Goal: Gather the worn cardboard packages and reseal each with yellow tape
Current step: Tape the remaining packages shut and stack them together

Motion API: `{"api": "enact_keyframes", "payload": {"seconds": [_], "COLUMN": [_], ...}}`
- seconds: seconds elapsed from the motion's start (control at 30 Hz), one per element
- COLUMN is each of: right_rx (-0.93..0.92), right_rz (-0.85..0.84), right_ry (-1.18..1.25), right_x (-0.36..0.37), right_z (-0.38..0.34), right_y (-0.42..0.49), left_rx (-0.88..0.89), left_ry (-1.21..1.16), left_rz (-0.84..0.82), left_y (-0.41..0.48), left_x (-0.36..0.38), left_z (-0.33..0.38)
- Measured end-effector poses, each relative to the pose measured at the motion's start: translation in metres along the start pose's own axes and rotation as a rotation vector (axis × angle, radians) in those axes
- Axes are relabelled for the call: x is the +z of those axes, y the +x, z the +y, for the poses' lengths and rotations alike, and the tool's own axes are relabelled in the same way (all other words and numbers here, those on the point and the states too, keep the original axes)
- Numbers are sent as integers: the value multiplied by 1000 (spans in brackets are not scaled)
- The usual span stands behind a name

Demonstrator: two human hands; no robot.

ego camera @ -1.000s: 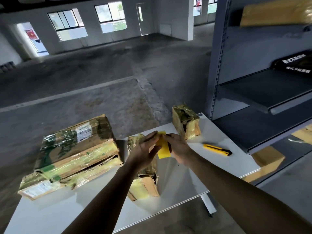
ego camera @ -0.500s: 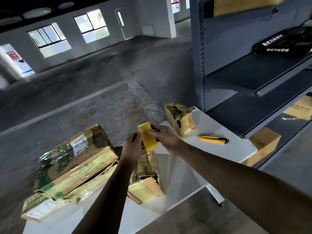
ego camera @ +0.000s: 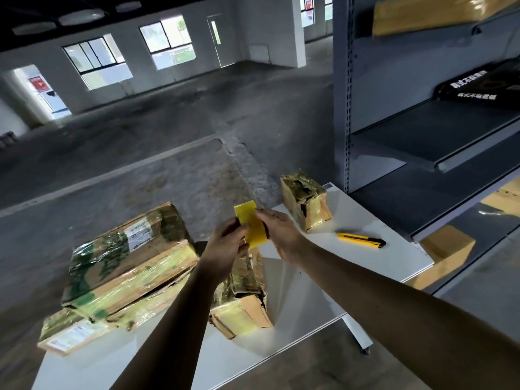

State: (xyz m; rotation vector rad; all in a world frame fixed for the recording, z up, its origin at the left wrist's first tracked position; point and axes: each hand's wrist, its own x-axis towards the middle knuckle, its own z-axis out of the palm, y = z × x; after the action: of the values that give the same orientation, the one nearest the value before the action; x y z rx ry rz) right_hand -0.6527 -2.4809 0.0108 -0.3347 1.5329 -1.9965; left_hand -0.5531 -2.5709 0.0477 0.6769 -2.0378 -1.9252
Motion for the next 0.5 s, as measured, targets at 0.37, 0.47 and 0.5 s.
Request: {"api": "enact_keyframes", "payload": {"seconds": [0.37,0.47,0.5], "right_rx": [-108,-108,-101], "right_rz": [-208,-190,-178], "right_ry": [-21,-31,-31], "right_x": [-3,-5,-5], "right_z": [-5,-3,-1], "right_y": [-8,-5,-3], "left_rx": [-5,-8,-9], "left_ry": [-32,-40,-56], "left_rz": [49,34,36], "left_y": [2,3,3], "left_x": [-5,-6,-4], "left_z": [6,6,7]}}
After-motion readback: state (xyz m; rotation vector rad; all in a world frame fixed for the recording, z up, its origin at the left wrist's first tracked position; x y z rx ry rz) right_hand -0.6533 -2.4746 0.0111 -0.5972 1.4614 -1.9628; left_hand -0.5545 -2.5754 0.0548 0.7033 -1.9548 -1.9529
